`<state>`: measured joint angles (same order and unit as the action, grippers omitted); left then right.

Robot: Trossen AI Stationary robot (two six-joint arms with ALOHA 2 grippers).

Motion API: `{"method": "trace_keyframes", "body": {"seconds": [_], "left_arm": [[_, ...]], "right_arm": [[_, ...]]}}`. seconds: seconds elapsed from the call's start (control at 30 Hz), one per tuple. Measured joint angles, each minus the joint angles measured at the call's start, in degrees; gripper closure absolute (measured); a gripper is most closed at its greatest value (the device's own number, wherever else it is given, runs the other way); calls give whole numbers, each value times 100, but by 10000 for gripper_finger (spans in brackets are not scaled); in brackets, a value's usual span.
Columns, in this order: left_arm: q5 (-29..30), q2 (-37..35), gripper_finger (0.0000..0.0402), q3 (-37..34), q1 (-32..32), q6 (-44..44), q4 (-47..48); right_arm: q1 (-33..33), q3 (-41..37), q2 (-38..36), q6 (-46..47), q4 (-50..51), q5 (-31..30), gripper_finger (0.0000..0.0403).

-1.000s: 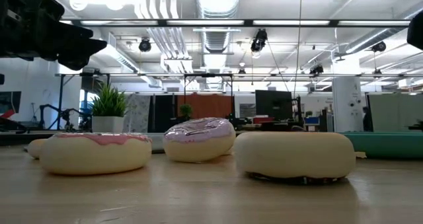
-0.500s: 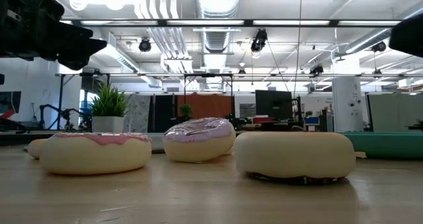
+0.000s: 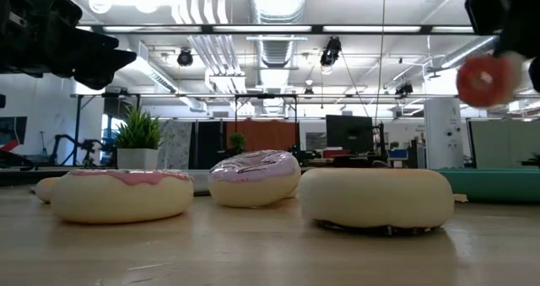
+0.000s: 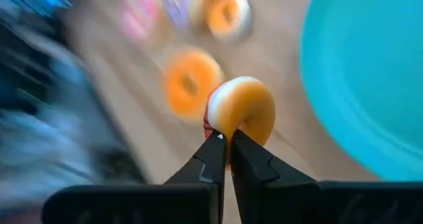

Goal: Pick & Place donuts
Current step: Put the small orange donut on the green plate

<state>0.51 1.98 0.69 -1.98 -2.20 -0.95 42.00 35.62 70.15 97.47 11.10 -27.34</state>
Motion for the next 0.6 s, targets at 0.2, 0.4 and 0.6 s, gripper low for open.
{"method": "trace_keyframes", "body": {"seconds": [0.2,0.4,0.6], "left_arm": [[-2,0,230,0,1,0,2],[-2,0,230,0,0,1,4],[48,-2,230,-4,-11,-1914,-1001]], "right_arm": [[-11,-1244,-991,1056,-1058,-1210,391],[-9,-1602,-1356,1617,-1067,-1683,390],[-17,-1454,-1415,1461,-998,-1847,390]]}}
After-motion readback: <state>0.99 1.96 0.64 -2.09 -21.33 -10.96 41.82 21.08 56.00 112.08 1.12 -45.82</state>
